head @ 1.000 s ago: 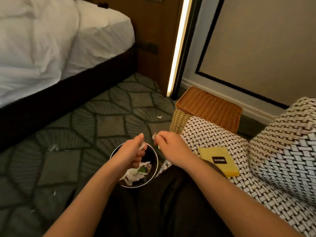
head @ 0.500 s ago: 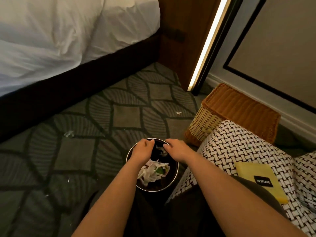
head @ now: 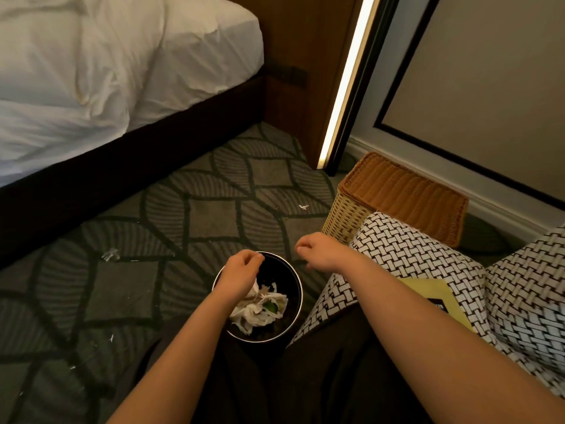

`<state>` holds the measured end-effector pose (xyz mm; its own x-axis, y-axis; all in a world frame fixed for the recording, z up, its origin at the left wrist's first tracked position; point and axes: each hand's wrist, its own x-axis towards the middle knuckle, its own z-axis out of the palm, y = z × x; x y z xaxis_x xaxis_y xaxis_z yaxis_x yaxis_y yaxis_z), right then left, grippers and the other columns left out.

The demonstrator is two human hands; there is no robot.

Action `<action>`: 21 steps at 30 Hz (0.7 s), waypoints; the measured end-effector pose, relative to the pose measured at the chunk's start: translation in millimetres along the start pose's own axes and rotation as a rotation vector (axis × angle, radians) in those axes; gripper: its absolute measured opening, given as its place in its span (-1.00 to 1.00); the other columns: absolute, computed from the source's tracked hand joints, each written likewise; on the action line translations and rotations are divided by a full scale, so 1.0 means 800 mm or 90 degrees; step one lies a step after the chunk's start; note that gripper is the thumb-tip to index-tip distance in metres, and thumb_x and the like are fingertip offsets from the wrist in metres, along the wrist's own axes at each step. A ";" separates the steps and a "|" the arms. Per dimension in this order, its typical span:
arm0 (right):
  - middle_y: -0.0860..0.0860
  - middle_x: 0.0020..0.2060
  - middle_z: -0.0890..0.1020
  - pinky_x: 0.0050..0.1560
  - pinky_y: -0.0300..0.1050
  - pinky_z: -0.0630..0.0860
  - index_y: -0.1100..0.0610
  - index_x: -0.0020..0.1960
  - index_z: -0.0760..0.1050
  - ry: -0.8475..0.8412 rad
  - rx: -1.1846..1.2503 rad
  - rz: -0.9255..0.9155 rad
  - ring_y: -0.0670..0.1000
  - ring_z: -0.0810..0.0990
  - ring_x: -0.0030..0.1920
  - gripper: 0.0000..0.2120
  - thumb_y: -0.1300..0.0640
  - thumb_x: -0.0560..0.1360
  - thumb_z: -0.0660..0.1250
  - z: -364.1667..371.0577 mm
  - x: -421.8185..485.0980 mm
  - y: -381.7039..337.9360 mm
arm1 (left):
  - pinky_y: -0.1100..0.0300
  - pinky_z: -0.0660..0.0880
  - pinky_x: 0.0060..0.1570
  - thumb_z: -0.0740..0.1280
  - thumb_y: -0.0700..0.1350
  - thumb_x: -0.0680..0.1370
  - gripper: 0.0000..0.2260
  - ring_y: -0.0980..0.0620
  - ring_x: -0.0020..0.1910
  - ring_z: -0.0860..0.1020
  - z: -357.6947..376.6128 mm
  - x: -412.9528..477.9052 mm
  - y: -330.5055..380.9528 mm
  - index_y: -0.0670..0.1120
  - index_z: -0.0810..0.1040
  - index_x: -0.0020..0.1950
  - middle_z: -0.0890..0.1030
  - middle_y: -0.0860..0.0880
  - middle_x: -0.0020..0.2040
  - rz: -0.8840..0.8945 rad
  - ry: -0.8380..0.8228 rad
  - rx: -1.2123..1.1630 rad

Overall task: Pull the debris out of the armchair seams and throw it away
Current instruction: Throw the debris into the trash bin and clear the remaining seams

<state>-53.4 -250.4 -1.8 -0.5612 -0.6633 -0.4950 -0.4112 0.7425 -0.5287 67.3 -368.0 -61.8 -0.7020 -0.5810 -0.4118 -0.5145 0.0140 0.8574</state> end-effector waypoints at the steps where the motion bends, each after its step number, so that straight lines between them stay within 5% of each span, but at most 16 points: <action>1: 0.11 0.16 0.54 0.19 0.02 0.47 0.15 0.24 0.48 0.004 0.004 -0.012 0.09 0.54 0.12 -0.71 0.15 0.60 0.10 -0.005 -0.010 0.000 | 0.18 0.39 -0.11 0.18 -0.10 0.60 -0.79 0.03 -0.03 0.51 0.001 -0.009 0.009 -0.15 0.53 0.11 0.55 -0.02 -0.05 0.009 -0.003 -0.002; 8: -0.01 0.03 0.57 -0.04 -0.19 0.49 0.11 0.26 0.45 0.094 0.090 -0.073 -0.07 0.58 -0.05 -0.72 0.10 0.61 0.10 -0.051 -0.110 0.043 | 0.33 0.38 -0.19 0.15 -0.09 0.61 -0.79 0.12 -0.06 0.54 0.028 -0.085 0.093 -0.12 0.52 0.11 0.58 -0.04 0.04 0.132 -0.141 0.064; 12: -0.06 0.02 0.58 0.07 -0.09 0.49 0.05 0.26 0.45 0.163 0.164 -0.014 -0.09 0.58 -0.03 -0.72 0.05 0.61 0.11 -0.076 -0.181 0.107 | 0.40 0.42 -0.19 0.16 -0.08 0.60 -0.78 0.10 -0.05 0.57 0.063 -0.134 0.144 -0.13 0.53 0.11 0.61 -0.02 0.01 0.233 -0.207 0.124; 18: -0.08 0.02 0.60 0.08 -0.12 0.52 0.02 0.21 0.47 0.232 0.274 0.091 -0.09 0.59 0.01 -0.74 0.02 0.60 0.12 -0.076 -0.295 0.214 | 0.34 0.46 -0.10 0.18 -0.13 0.59 -0.82 0.09 -0.15 0.56 0.146 -0.201 0.180 -0.16 0.55 0.02 0.60 -0.04 -0.12 0.336 -0.333 0.114; 21: -0.07 0.03 0.59 0.07 -0.13 0.53 -0.01 0.17 0.47 0.283 0.300 0.171 -0.09 0.58 0.01 -0.79 0.04 0.59 0.14 -0.057 -0.348 0.274 | 0.14 0.48 0.06 0.17 -0.12 0.59 -0.83 -0.03 -0.06 0.58 0.201 -0.229 0.183 -0.05 0.54 -0.08 0.61 -0.09 -0.09 0.359 -0.420 0.144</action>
<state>-20.2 101.1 51.3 -0.8818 -0.2865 -0.3746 0.0822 0.6888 -0.7203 41.4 -128.3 89.8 -0.9841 0.1460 -0.1010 -0.0428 0.3570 0.9331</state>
